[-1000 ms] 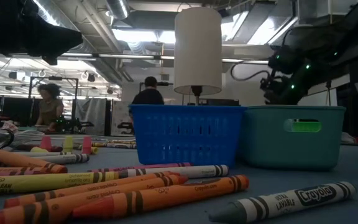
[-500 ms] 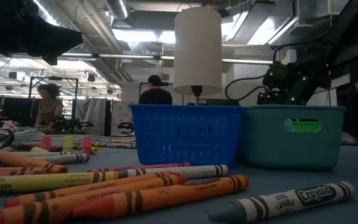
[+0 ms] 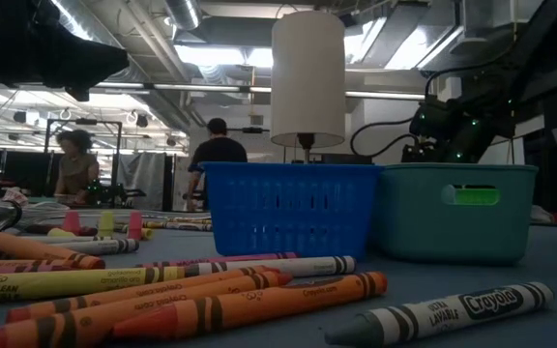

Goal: Sort crayons
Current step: Put the yellow crayon into the green bin

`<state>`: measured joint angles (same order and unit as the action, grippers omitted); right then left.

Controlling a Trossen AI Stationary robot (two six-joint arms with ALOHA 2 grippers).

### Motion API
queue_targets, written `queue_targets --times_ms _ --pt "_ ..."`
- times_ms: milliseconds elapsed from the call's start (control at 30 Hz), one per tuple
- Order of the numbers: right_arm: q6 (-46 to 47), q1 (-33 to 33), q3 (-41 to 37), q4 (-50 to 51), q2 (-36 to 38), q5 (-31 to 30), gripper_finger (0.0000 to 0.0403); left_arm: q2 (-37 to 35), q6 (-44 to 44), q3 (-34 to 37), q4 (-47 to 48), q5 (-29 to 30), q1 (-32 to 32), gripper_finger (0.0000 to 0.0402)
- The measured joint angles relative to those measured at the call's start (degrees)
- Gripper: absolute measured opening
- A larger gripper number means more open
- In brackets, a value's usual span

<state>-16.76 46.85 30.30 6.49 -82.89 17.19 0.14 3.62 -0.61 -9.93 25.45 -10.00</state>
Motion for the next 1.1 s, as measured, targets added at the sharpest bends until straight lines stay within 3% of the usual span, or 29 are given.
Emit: queue_targets --times_ms 567,1100 --pt "-1.75 -0.1 0.09 2.77 0.11 -6.56 0.0186 0.0 0.0 -0.01 0.02 0.0 0.01 0.0102" --pt "-1.37 0.0 0.07 2.96 0.11 -7.78 0.0068 0.0 0.0 0.0 0.01 0.01 0.01 0.0102"
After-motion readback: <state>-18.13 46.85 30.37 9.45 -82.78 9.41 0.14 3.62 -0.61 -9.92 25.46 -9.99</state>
